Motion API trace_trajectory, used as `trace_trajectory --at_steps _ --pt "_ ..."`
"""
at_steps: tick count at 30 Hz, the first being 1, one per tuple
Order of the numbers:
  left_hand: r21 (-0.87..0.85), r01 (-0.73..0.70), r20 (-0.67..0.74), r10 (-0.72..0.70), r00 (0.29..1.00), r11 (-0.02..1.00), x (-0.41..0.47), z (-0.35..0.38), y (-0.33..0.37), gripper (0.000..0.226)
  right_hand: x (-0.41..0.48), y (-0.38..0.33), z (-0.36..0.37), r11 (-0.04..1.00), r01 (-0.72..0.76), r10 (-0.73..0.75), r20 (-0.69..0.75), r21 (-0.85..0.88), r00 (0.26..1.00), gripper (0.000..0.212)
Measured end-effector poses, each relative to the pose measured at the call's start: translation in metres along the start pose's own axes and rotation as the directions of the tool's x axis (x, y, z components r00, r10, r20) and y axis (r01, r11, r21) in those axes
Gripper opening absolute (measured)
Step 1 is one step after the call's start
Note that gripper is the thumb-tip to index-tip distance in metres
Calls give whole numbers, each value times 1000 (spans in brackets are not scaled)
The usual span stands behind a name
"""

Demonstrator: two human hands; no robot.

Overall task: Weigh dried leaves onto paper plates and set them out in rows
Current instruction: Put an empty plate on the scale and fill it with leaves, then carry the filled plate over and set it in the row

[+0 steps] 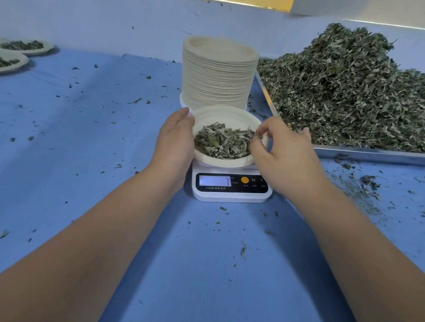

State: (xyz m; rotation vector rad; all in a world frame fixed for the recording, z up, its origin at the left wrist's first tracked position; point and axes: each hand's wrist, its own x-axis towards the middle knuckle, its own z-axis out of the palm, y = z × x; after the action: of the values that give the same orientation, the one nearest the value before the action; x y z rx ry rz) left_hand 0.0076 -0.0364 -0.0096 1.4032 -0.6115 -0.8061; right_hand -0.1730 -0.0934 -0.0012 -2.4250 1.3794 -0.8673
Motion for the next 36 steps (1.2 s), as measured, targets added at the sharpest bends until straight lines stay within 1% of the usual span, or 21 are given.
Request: trace_trajectory --at_steps 2,4,7,9,11,13,14,16,18,20,23,26,28,29,31,32,34,36 --pt "-132 38 -97 -51 994 990 -1 2 6 44 -1 -9 0 1000 12 -12 -36 20 999 9" --pt "-221 70 -161 -107 981 973 -2 0 14 52 -3 -18 -1 1000 15 -15 -9 23 1000 15" --pt "-281 72 -178 -126 976 957 -4 -4 25 55 -9 -30 -6 1000 3 -4 69 16 998 24" --pt "-305 80 -175 -139 975 949 -5 -7 29 55 -12 -36 -13 999 9 -7 63 -33 998 34" --pt "-315 84 -183 -148 972 945 -7 -9 33 54 -14 -47 -19 992 96 -90 66 -79 994 44" --pt "-324 78 -190 -146 971 943 -13 -11 35 53 -13 -62 -20 976 212 -203 133 -58 970 48" --pt "-332 79 -185 -147 972 940 -16 -12 35 53 -12 -69 -19 969 246 -235 181 -40 955 49" --pt "-343 94 -163 -158 974 935 -23 -16 35 50 -9 -79 -14 963 270 -261 302 10 917 54" --pt "-341 105 -141 -161 977 934 -29 -20 34 48 -4 -86 -7 958 284 -277 439 52 855 58" --pt "-346 110 -124 -162 979 932 -34 -26 33 48 -1 -90 1 949 312 -291 499 42 817 59" --pt "-389 117 -83 -161 984 914 -40 -34 30 50 6 -92 10 937 349 -317 497 31 808 55" --pt "-430 116 -86 -169 982 895 -43 -41 28 51 9 -93 13 930 366 -333 483 28 810 53" --pt "-413 105 -123 -170 978 904 -41 -49 29 49 9 -92 11 933 355 -347 421 63 838 55" --pt "-400 99 -148 -171 974 911 -39 -55 31 48 8 -91 9 935 337 -353 359 110 864 54" --pt "-395 86 -195 -174 965 915 -33 -68 34 47 5 -91 5 931 293 -339 219 218 915 44" --pt "-401 79 -216 -178 960 913 -30 -76 35 47 3 -91 5 923 291 -337 167 250 927 36" --pt "-416 63 -263 -186 947 907 -22 -94 39 45 -2 -94 7 909 306 -353 132 283 926 21" --pt "-425 41 -307 -186 933 904 -14 -111 41 43 -6 -101 13 899 332 -387 165 284 907 22"
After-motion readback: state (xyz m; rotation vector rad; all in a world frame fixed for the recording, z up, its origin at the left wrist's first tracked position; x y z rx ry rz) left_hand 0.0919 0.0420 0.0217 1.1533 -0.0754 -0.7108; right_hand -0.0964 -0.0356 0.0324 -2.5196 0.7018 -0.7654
